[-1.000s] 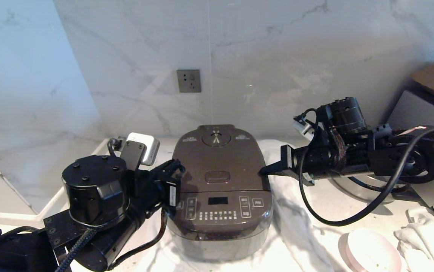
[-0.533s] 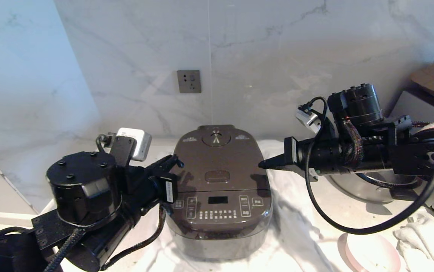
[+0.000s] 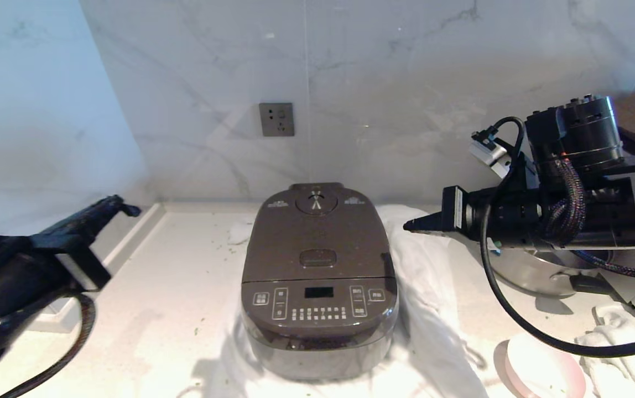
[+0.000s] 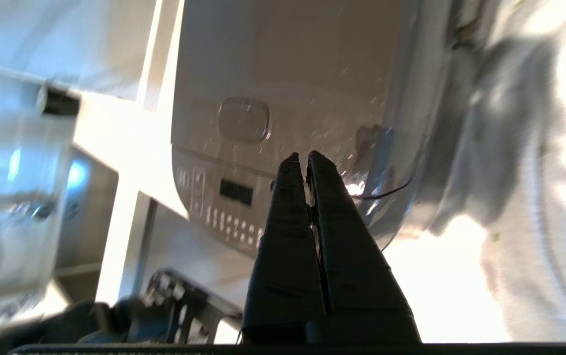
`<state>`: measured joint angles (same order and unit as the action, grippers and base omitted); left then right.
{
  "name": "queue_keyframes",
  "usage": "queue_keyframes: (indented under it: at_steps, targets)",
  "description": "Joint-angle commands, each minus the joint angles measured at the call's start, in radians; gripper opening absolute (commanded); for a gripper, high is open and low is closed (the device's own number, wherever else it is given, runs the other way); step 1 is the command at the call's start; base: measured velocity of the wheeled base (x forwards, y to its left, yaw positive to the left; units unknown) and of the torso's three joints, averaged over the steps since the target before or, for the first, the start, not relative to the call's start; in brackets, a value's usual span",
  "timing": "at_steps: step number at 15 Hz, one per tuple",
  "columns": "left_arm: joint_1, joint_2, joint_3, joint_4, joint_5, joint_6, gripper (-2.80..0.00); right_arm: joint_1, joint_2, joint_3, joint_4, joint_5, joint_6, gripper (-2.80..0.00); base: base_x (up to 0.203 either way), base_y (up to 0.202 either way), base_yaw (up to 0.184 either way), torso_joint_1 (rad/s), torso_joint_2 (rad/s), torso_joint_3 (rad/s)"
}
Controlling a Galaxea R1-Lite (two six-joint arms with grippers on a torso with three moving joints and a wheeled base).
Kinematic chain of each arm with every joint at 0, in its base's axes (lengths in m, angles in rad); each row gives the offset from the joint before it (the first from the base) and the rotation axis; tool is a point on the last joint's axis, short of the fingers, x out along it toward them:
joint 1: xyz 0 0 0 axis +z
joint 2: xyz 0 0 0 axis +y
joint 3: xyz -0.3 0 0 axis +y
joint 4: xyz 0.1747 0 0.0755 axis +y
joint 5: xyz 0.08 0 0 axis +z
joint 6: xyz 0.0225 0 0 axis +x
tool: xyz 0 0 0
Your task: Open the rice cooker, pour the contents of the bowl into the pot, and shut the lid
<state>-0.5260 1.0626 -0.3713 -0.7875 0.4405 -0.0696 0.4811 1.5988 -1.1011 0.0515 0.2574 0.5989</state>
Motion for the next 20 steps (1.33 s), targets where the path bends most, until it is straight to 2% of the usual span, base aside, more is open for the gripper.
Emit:
queue_keyframes:
  at_steps: [1,3,5,7,9,12,14,17,20]
  targets:
    - [0.077,-0.342,-0.023,0.282,-0.020,-0.001,-2.80,0.002,-0.038,-0.002,0.001,-0.067,0.003,-2.80,0.000,0.000,0.000,0.000,0.00,0.000]
    - [0.190,-0.489,-0.095,0.540,-0.057,0.000,-2.80,0.001,-0.081,-0.003,0.020,-0.082,-0.007,-2.80,0.000,0.000,0.000,0.000,0.00,0.000]
    - [0.296,-0.585,-0.163,0.685,-0.076,0.003,-2.80,0.007,-0.119,-0.004,0.111,-0.084,-0.078,-2.80,0.000,0.000,0.000,0.000,0.00,0.000]
    - [0.374,-0.657,-0.176,0.764,-0.083,0.017,-2.80,0.006,-0.146,-0.004,0.126,-0.087,-0.083,-2.80,0.000,0.000,0.000,0.000,0.00,0.000]
    - [0.444,-0.727,-0.184,0.808,-0.084,0.118,-2.80,0.003,-0.152,0.005,0.126,-0.087,-0.084,-2.80,0.000,0.000,0.000,0.000,0.00,0.000]
    - [0.568,-0.793,-0.171,0.837,-0.083,0.156,-2.80,0.014,-0.149,0.009,0.126,-0.084,-0.084,-2.80,0.000,0.000,0.000,0.000,0.00,0.000]
    - [0.564,-0.839,-0.091,0.824,-0.100,0.169,-2.80,0.018,-0.155,0.009,0.127,-0.084,-0.084,-2.80,0.000,0.000,0.000,0.000,0.00,0.000]
    - [0.533,-1.020,0.068,0.885,-0.242,0.173,-2.80,0.068,-0.168,0.008,0.174,-0.083,-0.085,-2.80,0.000,0.000,0.000,0.000,0.00,0.000]
    - [0.525,-1.061,0.249,0.949,-0.318,0.153,-2.80,0.093,-0.157,0.008,0.200,-0.083,-0.085,-2.80,0.000,0.000,0.000,0.000,0.00,0.000]
